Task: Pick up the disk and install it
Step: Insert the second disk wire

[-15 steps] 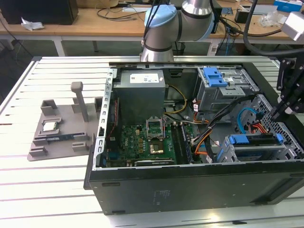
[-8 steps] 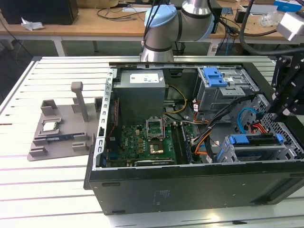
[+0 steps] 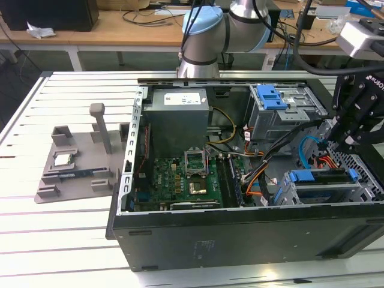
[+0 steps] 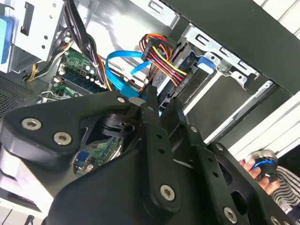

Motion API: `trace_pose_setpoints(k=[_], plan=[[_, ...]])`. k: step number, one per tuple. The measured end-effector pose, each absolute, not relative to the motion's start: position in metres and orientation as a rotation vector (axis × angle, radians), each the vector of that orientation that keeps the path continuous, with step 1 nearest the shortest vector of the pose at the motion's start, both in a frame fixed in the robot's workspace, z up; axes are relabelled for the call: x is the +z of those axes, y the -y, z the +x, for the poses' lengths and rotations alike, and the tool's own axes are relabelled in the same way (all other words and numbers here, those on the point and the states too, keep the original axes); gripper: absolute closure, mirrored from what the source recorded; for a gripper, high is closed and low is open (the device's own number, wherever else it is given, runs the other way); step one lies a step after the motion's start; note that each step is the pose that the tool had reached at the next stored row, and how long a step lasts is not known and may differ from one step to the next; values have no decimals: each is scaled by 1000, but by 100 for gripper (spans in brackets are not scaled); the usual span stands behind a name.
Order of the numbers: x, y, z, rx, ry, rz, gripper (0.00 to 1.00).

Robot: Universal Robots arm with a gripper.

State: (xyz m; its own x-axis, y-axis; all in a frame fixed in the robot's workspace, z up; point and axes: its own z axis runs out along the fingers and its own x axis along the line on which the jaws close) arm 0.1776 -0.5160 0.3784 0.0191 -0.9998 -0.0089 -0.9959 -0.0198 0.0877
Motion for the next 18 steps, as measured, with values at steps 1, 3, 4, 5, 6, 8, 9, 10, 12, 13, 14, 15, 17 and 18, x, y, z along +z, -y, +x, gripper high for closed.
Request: trace_pose_setpoints(k=[1, 3, 4, 5, 6, 8, 9, 10, 12, 13, 14, 15, 17, 18], plan=[[379, 516, 178, -104, 2158, 2203, 70], [383, 516, 178, -103, 2155, 2206, 70], [384, 516, 178, -103, 2155, 2207, 70], [384, 516, 178, -103, 2155, 2207, 70], [384, 516, 177, -103, 2154, 2208, 70], [382, 516, 176, -104, 2151, 2212, 70], [381, 516, 175, -106, 2149, 2215, 70], [379, 515, 174, -106, 2146, 2218, 70], [374, 515, 173, -107, 2141, 2224, 70], [372, 515, 173, -107, 2140, 2225, 70], [370, 515, 172, -107, 2139, 2225, 70], [370, 515, 172, -107, 2139, 2225, 70], [370, 515, 172, -107, 2139, 2225, 70], [370, 515, 172, -107, 2139, 2225, 70]])
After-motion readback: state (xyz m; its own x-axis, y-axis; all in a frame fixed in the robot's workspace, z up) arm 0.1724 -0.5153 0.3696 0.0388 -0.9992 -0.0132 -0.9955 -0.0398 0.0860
